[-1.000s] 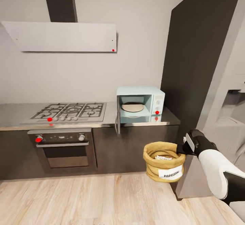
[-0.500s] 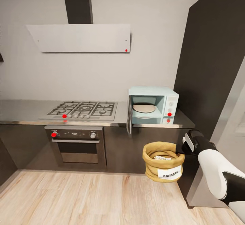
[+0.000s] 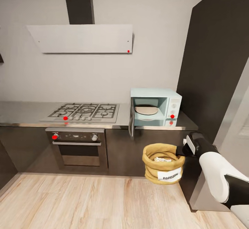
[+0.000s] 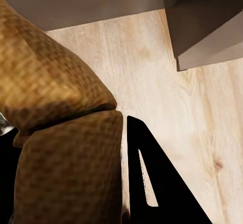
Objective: In the kitchen, take the popcorn bag from the countertop, put it into the microwave, and heat it until the popcorn is cooked so the cooked popcorn ends up inside the bag.
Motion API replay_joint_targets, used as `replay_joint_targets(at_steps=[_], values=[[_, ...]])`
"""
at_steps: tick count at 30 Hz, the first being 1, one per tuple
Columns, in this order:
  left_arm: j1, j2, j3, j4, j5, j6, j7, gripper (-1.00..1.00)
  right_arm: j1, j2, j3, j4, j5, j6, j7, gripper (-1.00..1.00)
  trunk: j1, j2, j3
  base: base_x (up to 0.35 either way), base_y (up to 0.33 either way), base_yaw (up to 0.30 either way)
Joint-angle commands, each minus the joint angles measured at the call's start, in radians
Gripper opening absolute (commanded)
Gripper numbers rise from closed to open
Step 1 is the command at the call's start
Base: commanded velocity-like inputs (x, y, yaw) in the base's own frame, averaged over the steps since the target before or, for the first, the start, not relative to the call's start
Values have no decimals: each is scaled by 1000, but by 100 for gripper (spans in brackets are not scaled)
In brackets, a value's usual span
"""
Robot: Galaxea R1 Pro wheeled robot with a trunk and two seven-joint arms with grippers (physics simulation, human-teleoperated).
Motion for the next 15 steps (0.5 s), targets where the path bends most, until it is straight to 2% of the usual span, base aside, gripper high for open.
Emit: replay_joint_targets(at_steps=[1, 4, 9, 12, 15], values=[[0, -1, 0, 0, 3, -3, 3, 100, -1, 14, -7, -2, 13, 10, 5, -100, 0, -1, -1, 0, 0, 0], [0, -2, 0, 0, 3, -4, 3, 100, -1, 38, -7, -38, 13, 46, 3, -100, 0, -1, -1, 0, 0, 0], [0, -2, 2, -1, 3, -4, 4, 100, -1, 83, -6, -190, 12, 48, -4, -100, 0, -1, -1, 0, 0, 0], [0, -2, 2, -1, 3, -4, 4, 100, -2, 88, -6, -223, 10, 48, -5, -100, 0, -1, -1, 0, 0, 0], [0, -2, 1, -2, 3, -4, 4, 100, -2, 88, -6, -215, 11, 48, -6, -100, 0, -1, -1, 0, 0, 0]])
